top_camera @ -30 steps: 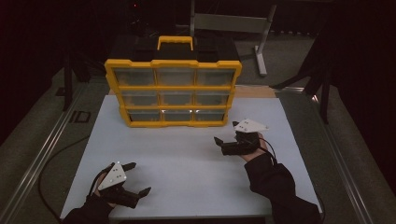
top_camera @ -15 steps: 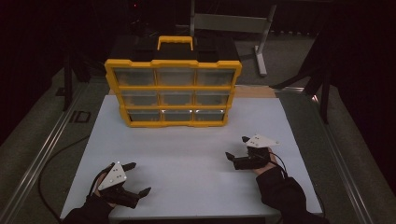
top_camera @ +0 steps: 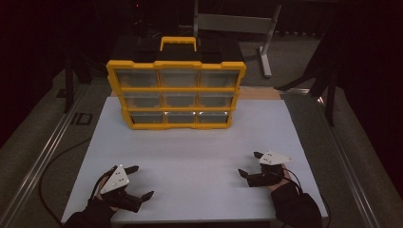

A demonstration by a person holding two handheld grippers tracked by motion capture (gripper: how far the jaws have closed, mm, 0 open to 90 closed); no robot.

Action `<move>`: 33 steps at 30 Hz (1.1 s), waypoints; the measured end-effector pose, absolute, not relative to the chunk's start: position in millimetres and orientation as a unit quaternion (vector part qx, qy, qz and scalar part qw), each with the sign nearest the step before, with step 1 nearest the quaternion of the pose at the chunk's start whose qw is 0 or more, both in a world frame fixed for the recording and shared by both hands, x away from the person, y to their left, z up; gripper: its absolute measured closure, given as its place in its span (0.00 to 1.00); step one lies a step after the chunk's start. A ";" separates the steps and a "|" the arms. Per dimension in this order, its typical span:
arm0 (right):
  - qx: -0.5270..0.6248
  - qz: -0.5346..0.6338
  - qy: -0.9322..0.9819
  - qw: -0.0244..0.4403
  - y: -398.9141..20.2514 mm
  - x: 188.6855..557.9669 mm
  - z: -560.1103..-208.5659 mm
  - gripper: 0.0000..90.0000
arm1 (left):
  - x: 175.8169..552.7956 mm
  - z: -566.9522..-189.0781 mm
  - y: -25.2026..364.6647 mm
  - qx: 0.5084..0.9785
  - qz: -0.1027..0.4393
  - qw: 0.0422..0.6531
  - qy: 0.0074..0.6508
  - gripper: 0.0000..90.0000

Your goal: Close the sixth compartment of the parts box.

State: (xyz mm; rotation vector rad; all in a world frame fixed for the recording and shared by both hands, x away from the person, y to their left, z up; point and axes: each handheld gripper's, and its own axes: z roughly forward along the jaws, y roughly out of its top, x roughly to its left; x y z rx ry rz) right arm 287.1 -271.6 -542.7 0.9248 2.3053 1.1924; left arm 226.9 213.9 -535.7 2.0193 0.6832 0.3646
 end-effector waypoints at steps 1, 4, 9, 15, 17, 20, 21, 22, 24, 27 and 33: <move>0.331 0.422 0.821 0.194 -273.3 285.4 -543.4 0.09 | 226.9 -535.6 213.9 0.824 0.148 0.470 0.279 0.00; 0.331 0.415 0.823 0.200 -278.1 280.5 -546.0 0.09 | 226.8 -535.8 213.6 0.824 0.148 0.470 0.278 0.00; 0.335 0.409 0.824 0.206 -286.1 273.8 -547.6 0.09 | 226.8 -535.7 213.7 0.824 0.148 0.470 0.278 0.00; 0.347 0.404 0.818 0.220 -296.4 264.6 -547.0 0.09 | 226.6 -535.6 213.9 0.824 0.147 0.471 0.277 0.00; 0.348 0.401 0.817 0.223 -299.8 261.2 -547.8 0.09 | 226.6 -535.6 214.0 0.824 0.146 0.472 0.278 0.00; 0.356 0.401 0.814 0.224 -305.3 257.3 -548.7 0.09 | 226.6 -535.7 213.8 0.824 0.146 0.472 0.278 0.00; 0.357 0.402 0.813 0.224 -306.9 256.6 -548.9 0.09 | 226.7 -535.7 213.7 0.824 0.146 0.471 0.277 0.00; 0.357 0.402 0.813 0.224 -306.9 256.6 -548.9 0.09 | 226.7 -535.7 213.7 0.824 0.146 0.471 0.277 0.00; 0.368 0.398 0.808 0.230 -310.9 254.9 -549.9 0.09 | 226.7 -535.9 213.7 0.825 0.146 0.471 0.277 0.00; 0.370 0.395 0.809 0.230 -312.0 256.2 -552.3 0.09 | 226.8 -536.1 213.6 0.824 0.145 0.472 0.278 0.00; 0.371 0.401 0.806 0.227 -310.9 257.6 -552.1 0.09 | 227.1 -536.5 213.7 0.824 0.144 0.472 0.278 0.00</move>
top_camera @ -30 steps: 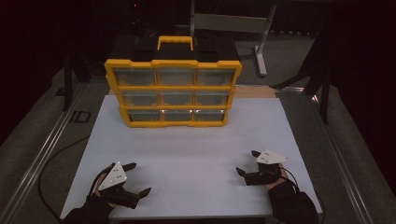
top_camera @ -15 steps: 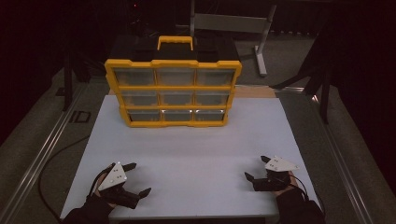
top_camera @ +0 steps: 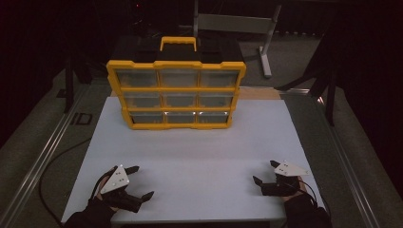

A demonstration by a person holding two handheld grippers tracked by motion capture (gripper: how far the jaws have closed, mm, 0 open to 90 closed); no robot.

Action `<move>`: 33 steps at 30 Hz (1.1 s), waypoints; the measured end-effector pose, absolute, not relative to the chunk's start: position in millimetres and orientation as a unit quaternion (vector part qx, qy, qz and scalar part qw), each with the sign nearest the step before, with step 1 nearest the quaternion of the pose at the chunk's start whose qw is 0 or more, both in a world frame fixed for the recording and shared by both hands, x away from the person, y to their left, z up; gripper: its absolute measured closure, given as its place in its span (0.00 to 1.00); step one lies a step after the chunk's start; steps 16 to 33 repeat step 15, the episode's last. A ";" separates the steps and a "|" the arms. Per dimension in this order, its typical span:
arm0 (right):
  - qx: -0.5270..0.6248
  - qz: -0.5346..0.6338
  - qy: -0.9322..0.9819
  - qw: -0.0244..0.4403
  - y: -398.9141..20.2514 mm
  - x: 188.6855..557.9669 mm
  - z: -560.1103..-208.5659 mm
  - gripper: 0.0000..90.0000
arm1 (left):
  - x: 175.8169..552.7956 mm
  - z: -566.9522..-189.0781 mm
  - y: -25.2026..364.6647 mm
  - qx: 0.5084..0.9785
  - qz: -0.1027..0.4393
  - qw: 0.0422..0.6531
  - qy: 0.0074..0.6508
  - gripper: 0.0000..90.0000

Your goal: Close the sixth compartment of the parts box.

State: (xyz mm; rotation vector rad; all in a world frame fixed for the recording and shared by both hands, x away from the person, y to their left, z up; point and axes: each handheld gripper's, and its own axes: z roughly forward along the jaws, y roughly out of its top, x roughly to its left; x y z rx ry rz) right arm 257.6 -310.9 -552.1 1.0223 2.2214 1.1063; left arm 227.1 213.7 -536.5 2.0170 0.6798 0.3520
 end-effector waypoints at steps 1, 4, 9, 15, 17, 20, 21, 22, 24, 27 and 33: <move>0.371 0.402 0.806 0.227 -310.7 257.7 -551.5 0.09 | 227.1 -536.4 213.7 0.824 0.144 0.472 0.278 0.00; 0.369 0.410 0.803 0.226 -309.7 257.7 -549.0 0.09 | 227.2 -536.5 213.6 0.824 0.144 0.472 0.278 0.00; 0.368 0.410 0.804 0.227 -309.7 257.6 -548.6 0.09 | 227.2 -536.5 213.4 0.825 0.144 0.471 0.278 0.00; 0.368 0.413 0.802 0.226 -310.1 257.1 -546.8 0.09 | 227.3 -536.6 213.3 0.825 0.145 0.470 0.277 0.00; 0.368 0.413 0.802 0.226 -310.1 257.1 -546.8 0.09 | 227.3 -536.6 213.3 0.825 0.145 0.470 0.277 0.00; 0.368 0.413 0.802 0.226 -310.1 257.1 -546.8 0.09 | 227.3 -536.6 213.3 0.825 0.145 0.470 0.277 0.00; 0.368 0.413 0.802 0.226 -310.1 257.1 -546.8 0.09 | 227.3 -536.6 213.3 0.825 0.145 0.470 0.277 0.00; 0.368 0.413 0.802 0.226 -310.1 257.1 -546.8 0.09 | 227.3 -536.6 213.3 0.825 0.145 0.470 0.277 0.00; 0.368 0.413 0.802 0.226 -310.1 257.1 -546.8 0.09 | 227.3 -536.6 213.3 0.825 0.145 0.470 0.277 0.00; 0.368 0.413 0.802 0.226 -310.1 257.1 -546.8 0.09 | 227.3 -536.6 213.3 0.825 0.145 0.470 0.277 0.00; 0.368 0.413 0.802 0.226 -310.1 257.1 -546.8 0.09 | 227.3 -536.6 213.3 0.825 0.145 0.470 0.277 0.00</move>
